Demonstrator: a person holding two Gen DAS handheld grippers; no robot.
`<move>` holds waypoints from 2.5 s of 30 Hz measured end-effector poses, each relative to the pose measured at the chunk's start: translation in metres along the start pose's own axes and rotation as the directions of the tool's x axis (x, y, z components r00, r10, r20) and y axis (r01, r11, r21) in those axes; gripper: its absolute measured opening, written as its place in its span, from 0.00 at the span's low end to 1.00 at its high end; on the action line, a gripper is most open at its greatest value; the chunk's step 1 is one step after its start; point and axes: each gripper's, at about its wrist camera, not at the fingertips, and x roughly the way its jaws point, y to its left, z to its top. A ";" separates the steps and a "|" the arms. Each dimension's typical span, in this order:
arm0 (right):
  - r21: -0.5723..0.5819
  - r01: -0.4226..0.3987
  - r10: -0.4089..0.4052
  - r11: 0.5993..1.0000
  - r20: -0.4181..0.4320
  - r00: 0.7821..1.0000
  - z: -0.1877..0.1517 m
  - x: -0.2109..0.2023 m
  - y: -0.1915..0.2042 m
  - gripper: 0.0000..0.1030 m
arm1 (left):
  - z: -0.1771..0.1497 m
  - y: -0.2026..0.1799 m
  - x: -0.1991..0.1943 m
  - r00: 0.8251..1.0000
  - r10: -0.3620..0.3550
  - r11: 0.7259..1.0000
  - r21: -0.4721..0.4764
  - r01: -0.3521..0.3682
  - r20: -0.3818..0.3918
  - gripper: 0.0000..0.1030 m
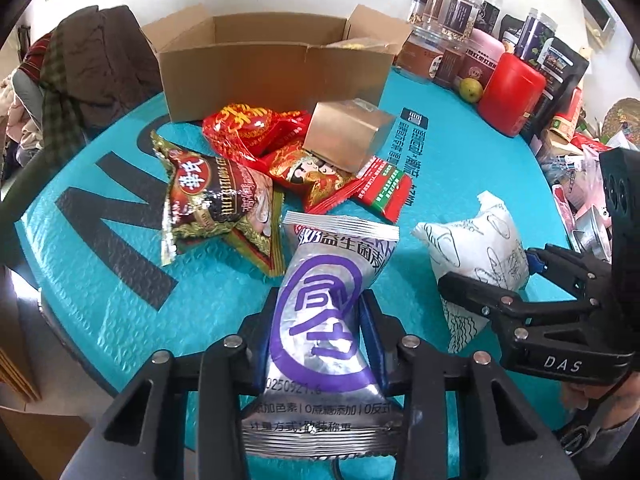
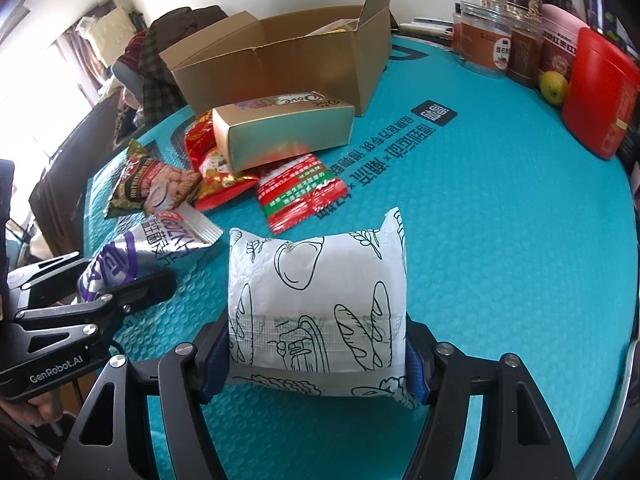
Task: Organize snacks
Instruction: 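Lift and carry both bags over the cardboard box with both tools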
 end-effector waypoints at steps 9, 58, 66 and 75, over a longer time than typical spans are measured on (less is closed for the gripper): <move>-0.012 -0.013 0.013 1.000 0.042 0.999 -0.011 -0.020 0.014 0.66 | -0.008 -0.006 -0.021 0.998 -0.020 1.000 -0.005 0.020 0.051 0.35; -0.191 0.026 0.045 0.981 0.360 0.932 0.188 -0.068 0.041 0.66 | 0.190 0.027 -0.069 0.907 -0.070 0.995 0.089 0.036 0.415 0.34; -0.192 0.026 0.047 0.981 0.364 0.930 0.235 -0.047 0.033 0.66 | 0.232 0.039 -0.048 0.903 -0.068 0.993 0.116 0.021 0.425 0.34; -0.168 0.011 0.045 0.986 0.328 0.944 0.279 -0.014 0.019 0.66 | 0.278 0.055 -0.012 0.919 -0.051 0.992 0.127 0.001 0.391 0.34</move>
